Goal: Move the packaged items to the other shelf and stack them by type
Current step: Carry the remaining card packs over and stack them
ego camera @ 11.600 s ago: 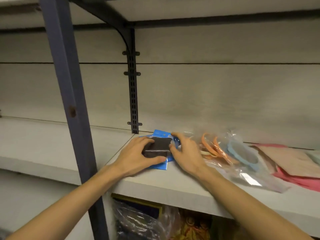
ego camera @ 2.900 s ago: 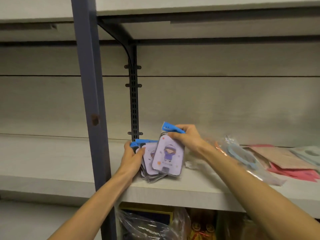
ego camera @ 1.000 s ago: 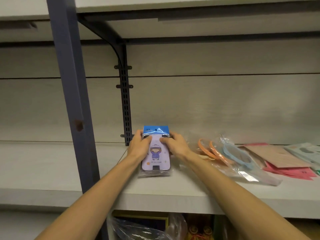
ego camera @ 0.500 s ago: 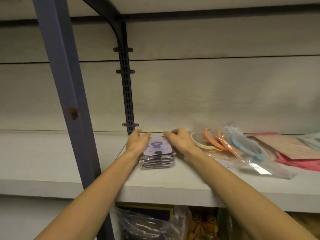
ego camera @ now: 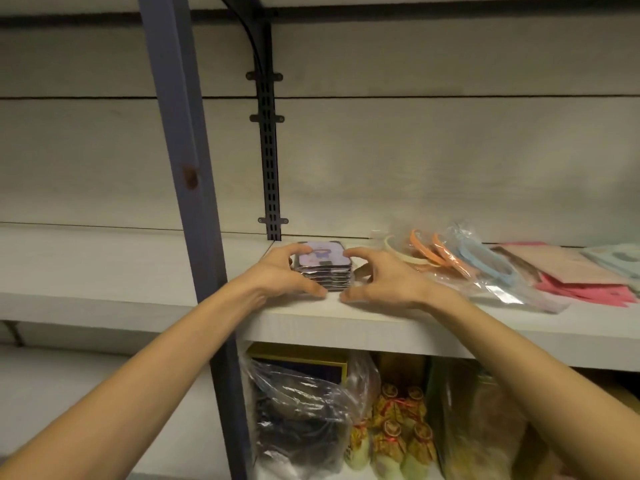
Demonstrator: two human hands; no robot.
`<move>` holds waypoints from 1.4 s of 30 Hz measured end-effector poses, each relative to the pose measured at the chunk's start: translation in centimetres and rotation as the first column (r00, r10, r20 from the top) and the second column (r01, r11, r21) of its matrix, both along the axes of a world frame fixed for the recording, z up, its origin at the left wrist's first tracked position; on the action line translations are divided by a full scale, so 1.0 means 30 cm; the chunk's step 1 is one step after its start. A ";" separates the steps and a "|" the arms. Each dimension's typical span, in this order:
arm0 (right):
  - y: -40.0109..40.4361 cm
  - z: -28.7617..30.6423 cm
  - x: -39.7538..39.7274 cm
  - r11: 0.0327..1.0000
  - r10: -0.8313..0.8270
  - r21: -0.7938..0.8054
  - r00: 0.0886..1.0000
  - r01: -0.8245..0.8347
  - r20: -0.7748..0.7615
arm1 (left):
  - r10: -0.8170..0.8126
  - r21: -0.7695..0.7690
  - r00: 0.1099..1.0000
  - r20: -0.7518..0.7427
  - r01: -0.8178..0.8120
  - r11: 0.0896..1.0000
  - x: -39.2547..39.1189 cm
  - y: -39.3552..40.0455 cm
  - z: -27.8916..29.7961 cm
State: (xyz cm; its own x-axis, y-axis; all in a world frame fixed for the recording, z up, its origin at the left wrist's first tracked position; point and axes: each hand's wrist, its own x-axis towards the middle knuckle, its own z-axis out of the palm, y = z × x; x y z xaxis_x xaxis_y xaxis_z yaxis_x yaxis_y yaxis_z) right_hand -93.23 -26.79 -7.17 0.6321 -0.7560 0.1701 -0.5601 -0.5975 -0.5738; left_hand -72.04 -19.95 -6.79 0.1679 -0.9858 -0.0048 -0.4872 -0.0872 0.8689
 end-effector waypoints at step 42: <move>-0.050 -0.091 0.219 0.901 -0.229 -0.392 0.972 0.187 -0.061 | 0.222 -0.304 0.910 0.349 -0.115 0.946 -0.003 -0.024 -0.062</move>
